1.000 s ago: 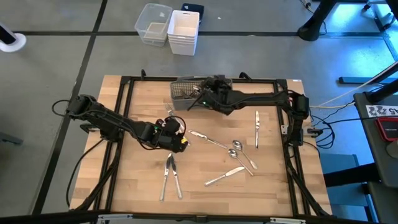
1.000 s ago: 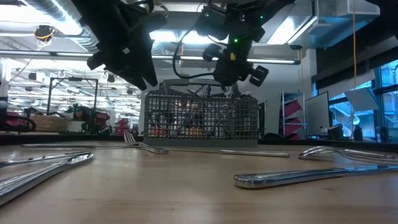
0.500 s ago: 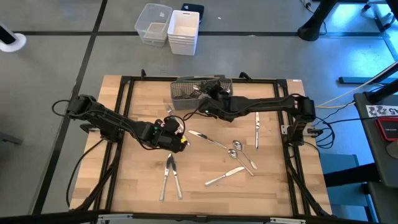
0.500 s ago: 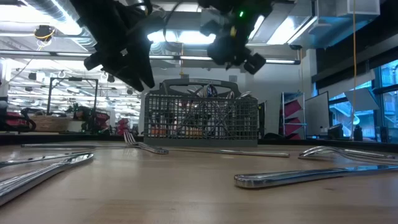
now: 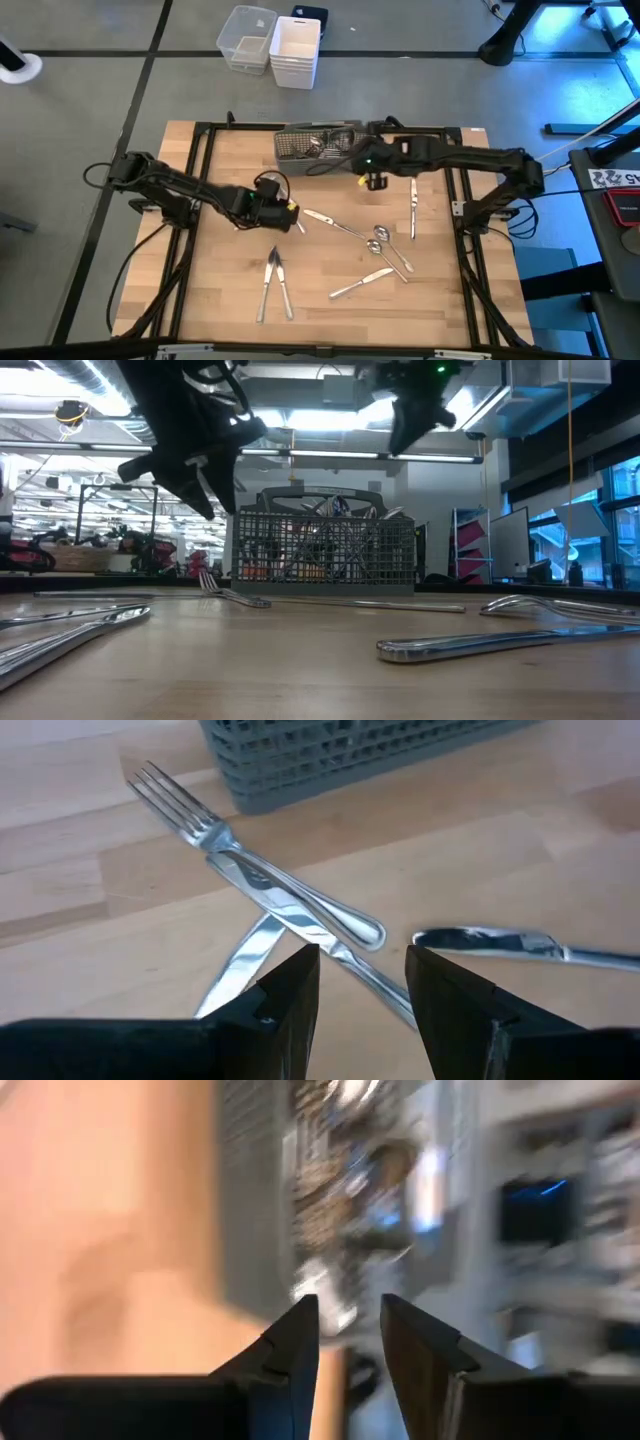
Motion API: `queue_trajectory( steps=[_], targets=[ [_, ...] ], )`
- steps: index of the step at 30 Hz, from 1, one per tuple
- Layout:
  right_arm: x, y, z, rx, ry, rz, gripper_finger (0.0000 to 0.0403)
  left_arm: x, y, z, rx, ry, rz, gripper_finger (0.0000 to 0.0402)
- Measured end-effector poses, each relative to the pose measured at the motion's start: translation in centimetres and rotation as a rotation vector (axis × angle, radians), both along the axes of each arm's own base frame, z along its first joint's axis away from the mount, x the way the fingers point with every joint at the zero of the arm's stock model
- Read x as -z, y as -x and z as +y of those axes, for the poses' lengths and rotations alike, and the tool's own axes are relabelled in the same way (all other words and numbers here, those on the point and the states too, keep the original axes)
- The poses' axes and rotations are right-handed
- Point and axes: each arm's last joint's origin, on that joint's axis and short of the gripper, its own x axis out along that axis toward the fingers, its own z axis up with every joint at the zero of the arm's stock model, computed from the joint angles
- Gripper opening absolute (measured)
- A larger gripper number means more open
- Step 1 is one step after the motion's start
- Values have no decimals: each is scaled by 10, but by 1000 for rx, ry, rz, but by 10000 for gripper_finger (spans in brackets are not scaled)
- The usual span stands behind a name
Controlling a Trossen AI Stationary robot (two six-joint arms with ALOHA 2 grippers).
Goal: Sort silverware
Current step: Put the silver fork into the gray silverware organizer
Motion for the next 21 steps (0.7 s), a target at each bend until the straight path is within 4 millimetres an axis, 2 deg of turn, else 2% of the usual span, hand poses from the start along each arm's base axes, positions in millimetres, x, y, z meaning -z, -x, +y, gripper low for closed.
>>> queue_trajectory(
  steps=[3, 8, 12, 21],
  targets=[
    [2, 15, 0, 109, -118, 23, 111, 0, -1, 8, -29, 7, 0, 143],
    [9, 29, 3, 268, -179, 93, 111, 0, -2, 23, -88, 13, -7, 143],
    [23, 31, 4, 281, -178, 140, 111, 2, -3, 32, -148, 62, -35, 143],
    [64, 34, 4, 285, -180, 203, 111, 25, -6, 56, -237, 117, -100, 143]
  ],
)
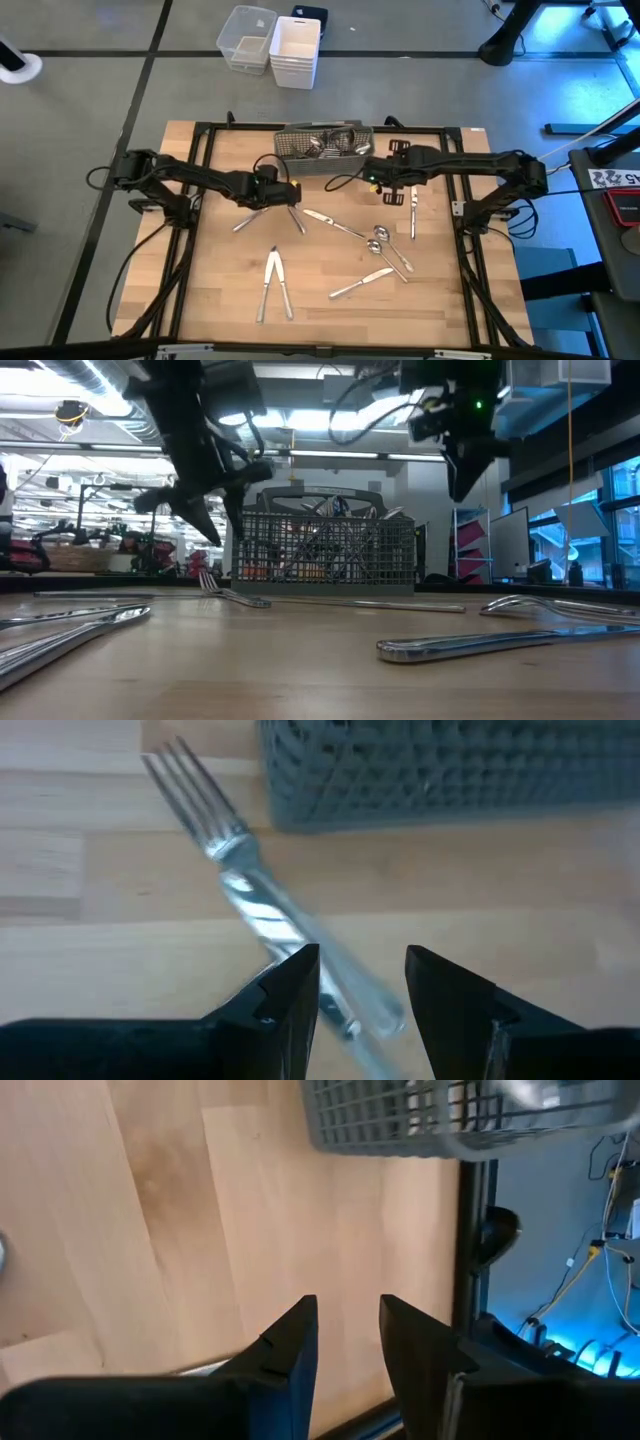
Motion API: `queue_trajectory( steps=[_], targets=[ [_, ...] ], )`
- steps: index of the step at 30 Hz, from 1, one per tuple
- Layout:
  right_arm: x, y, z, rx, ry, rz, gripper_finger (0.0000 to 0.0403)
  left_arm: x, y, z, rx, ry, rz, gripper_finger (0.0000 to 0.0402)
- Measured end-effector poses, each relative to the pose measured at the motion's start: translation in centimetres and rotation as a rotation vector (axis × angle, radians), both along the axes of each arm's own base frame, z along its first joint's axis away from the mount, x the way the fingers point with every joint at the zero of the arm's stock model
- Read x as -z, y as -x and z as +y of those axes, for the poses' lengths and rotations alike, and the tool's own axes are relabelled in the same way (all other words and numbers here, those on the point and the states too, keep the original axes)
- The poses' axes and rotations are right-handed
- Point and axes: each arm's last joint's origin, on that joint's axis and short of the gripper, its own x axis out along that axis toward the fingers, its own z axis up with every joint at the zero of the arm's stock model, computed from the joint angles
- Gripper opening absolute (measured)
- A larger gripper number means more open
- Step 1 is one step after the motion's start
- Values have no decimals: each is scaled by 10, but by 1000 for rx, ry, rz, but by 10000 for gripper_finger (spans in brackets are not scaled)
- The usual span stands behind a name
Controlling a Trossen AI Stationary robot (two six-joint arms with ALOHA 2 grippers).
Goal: Sort silverware
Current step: Put the silver fork into the gray silverware organizer
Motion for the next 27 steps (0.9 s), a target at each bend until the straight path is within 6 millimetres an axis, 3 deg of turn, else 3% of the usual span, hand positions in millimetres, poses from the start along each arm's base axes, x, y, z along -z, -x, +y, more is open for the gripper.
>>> queue_trajectory(
  steps=[7, 17, 27],
  targets=[
    [21, 1, 1, -2, -7, 4, 111, 17, -5, 18, -82, 42, -23, 143],
    [30, 2, 1, -2, -6, -5, 111, 50, -19, 31, -100, 137, -4, 143],
    [29, -3, 0, -26, 3, -36, 111, 52, -19, 29, -112, 150, -6, 143]
  ],
)
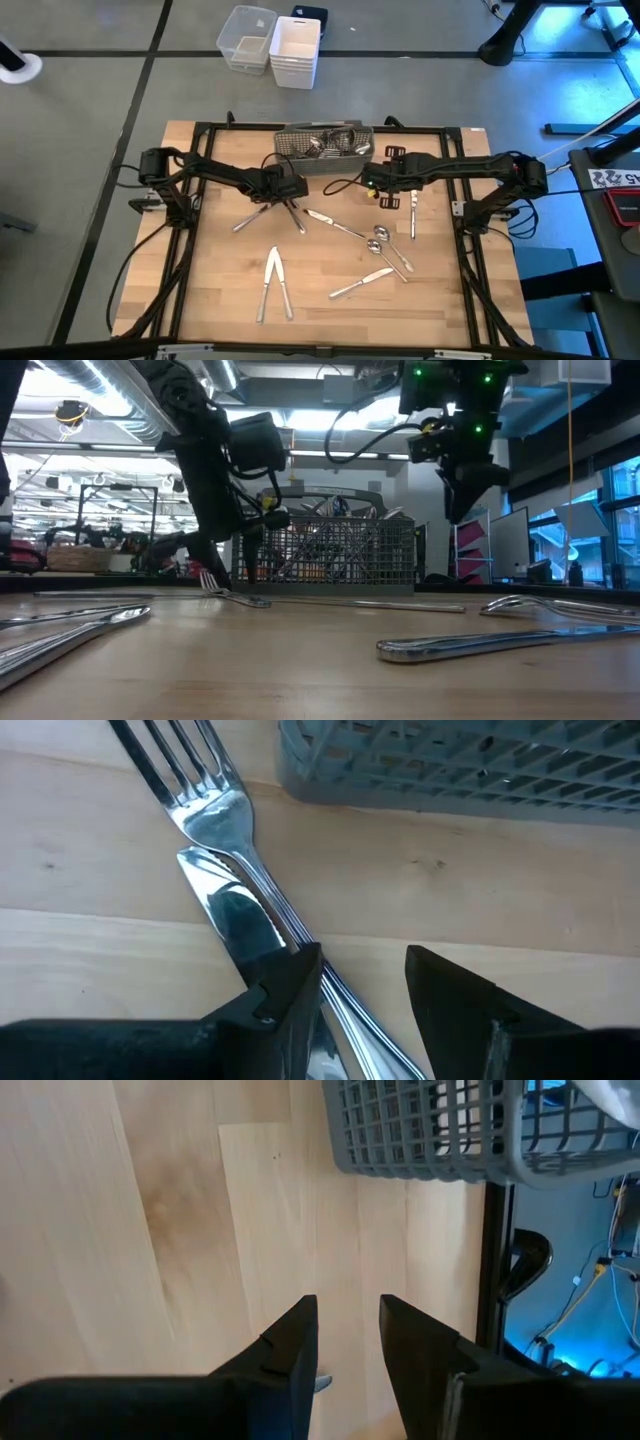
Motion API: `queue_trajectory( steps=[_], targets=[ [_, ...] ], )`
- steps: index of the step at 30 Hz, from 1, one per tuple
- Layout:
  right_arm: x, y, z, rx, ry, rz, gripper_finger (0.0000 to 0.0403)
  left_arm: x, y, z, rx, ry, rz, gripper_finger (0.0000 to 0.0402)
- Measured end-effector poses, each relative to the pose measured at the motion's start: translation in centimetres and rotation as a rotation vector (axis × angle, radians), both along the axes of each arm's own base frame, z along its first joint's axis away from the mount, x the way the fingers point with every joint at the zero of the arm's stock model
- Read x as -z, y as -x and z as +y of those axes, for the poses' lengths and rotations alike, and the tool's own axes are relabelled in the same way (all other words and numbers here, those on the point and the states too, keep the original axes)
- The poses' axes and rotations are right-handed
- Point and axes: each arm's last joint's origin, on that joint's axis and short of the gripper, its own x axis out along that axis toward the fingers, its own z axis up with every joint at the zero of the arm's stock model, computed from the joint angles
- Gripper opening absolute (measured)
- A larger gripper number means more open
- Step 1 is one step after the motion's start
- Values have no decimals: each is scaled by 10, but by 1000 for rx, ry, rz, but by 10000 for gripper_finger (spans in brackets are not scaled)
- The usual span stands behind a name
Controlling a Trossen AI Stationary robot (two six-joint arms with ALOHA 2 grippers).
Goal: Sort silverware
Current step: Put the silver fork into the gray silverware organizer
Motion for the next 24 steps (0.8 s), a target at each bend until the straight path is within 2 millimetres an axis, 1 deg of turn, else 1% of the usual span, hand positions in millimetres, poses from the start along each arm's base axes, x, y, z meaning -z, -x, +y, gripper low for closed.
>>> queue_trajectory(
  steps=[5, 18, 24],
  targets=[
    [0, 0, 0, -2, 0, 2, 111, 0, 2, -3, 19, 37, 19, 143],
    [0, 0, 0, -29, -15, 12, 111, -3, 5, -22, 83, 77, 50, 143],
    [0, 0, 0, -30, -16, 12, 111, -3, 5, -24, 74, 77, 44, 143]
  ],
)
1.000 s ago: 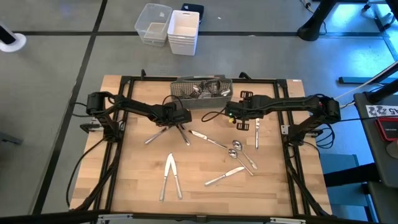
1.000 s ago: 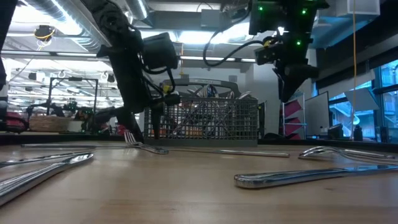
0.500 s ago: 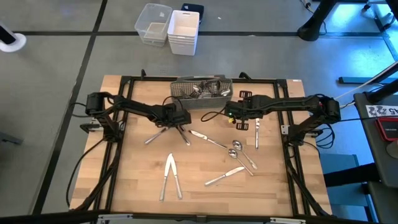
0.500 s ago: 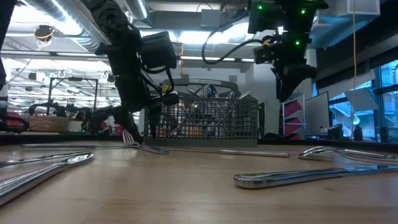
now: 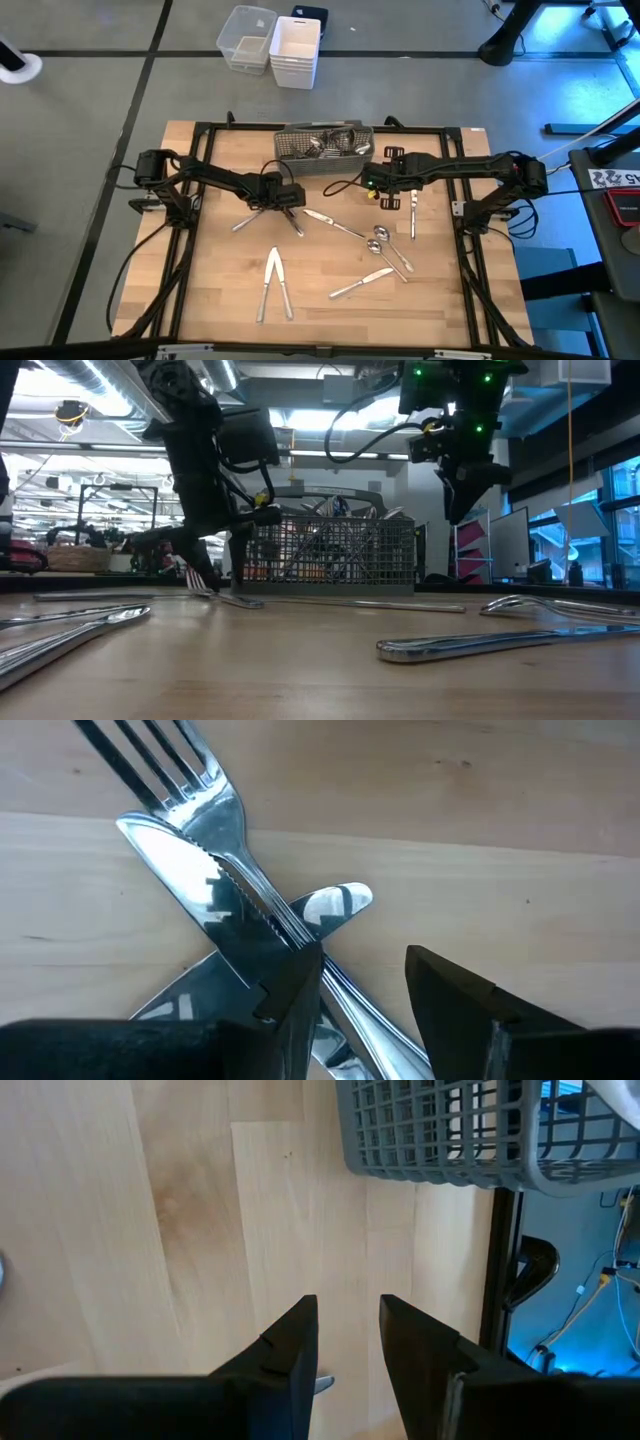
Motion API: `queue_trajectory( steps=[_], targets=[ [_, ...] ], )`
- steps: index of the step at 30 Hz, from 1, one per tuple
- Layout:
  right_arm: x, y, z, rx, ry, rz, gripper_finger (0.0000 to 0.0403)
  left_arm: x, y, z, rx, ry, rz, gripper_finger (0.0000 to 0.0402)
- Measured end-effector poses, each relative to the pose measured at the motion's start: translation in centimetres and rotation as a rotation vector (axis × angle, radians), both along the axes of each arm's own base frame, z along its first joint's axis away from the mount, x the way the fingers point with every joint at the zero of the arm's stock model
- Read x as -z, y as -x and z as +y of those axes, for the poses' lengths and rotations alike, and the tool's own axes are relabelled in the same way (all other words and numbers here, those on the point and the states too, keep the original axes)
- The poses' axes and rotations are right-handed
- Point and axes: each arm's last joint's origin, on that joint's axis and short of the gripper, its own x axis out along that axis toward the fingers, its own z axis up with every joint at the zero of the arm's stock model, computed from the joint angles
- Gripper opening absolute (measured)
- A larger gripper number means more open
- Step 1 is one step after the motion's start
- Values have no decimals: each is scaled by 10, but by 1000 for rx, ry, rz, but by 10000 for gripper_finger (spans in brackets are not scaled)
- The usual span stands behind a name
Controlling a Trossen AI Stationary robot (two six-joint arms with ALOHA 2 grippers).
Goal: Sort silverware
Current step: Put the silver fork into the gray silverware organizer
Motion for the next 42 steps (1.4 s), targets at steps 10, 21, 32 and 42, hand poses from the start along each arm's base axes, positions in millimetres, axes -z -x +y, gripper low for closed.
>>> queue_trajectory(
  steps=[10, 21, 32, 42],
  targets=[
    [0, 0, 0, -20, 3, 10, 111, -12, 3, -1, 7, 5, -41, 143],
    [0, 0, 0, -20, 3, 8, 111, -17, 16, -2, -68, 34, 29, 143],
    [0, -2, 0, -20, 5, -7, 111, -16, 13, 5, -116, 5, -6, 143],
    [0, -2, 0, -20, 5, -8, 111, -3, 10, 6, -147, 18, 26, 143]
  ],
)
